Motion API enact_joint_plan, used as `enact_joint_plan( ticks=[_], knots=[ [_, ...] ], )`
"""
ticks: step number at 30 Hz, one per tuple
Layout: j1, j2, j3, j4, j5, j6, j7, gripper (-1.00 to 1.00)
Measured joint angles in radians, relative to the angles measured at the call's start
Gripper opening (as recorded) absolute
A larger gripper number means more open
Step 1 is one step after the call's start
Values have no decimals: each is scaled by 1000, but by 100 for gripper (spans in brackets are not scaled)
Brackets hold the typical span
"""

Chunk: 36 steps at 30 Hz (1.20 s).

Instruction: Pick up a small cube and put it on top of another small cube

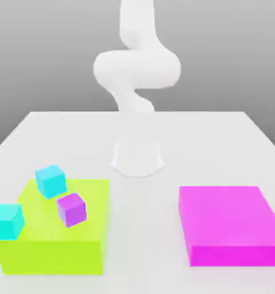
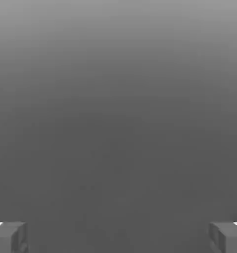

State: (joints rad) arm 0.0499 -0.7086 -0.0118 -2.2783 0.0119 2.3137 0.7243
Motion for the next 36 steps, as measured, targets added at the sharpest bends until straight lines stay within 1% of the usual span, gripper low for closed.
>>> enact_joint_plan(
  ticks=[10,15,19,26,33,36],
  knots=[
    [170,369,-18,87,60,55,-314,0],
    [225,551,4,131,82,81,-463,0],
    [278,695,28,165,81,104,-569,0],
    [336,946,71,224,33,146,-725,0],
    [405,1197,108,284,-77,186,-840,0],
    [423,1305,100,309,-102,251,-846,0]
  ],
)
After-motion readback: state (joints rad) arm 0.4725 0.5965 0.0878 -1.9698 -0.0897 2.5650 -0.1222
